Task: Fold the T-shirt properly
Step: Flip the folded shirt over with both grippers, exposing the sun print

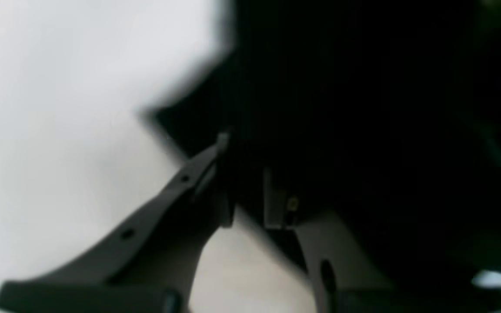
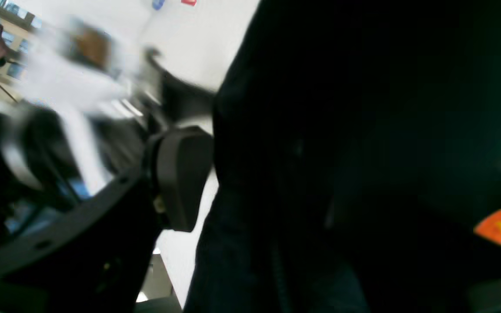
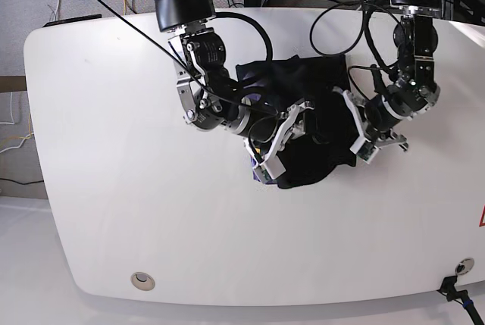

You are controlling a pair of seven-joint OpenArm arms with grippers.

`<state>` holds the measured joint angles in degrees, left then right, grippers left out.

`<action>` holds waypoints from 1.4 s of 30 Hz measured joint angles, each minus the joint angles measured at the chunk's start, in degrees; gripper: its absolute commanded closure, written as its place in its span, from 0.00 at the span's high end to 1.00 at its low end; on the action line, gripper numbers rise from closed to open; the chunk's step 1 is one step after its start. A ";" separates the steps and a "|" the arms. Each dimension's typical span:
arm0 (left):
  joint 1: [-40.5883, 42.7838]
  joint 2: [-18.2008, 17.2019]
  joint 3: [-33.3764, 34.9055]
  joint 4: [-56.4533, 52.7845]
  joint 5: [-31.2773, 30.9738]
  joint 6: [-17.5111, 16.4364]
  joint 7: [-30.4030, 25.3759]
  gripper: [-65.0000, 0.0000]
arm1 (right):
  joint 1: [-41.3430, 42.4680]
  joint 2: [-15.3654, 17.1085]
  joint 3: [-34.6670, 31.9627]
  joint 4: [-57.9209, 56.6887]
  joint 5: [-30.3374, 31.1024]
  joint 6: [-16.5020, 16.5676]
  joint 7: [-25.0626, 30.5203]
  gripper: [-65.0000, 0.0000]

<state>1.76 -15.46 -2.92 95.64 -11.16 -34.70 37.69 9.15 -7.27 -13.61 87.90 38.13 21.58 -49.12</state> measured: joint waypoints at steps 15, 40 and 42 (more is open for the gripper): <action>-7.30 -2.97 -28.44 8.37 0.81 0.42 0.39 0.14 | 7.63 -0.74 -6.82 -1.84 0.87 -6.62 0.66 0.56; 16.35 11.93 11.43 19.17 0.90 0.20 1.97 0.13 | 9.53 6.91 -0.59 -8.46 -14.29 -6.56 3.89 0.00; 16.00 11.85 14.14 18.99 0.87 0.42 1.90 0.13 | 9.01 6.67 -0.66 -8.46 -14.16 -6.56 3.93 0.00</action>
<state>17.76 -3.62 11.22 114.63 -10.28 -34.28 39.59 18.15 -0.60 -14.26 79.44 23.97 15.03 -45.19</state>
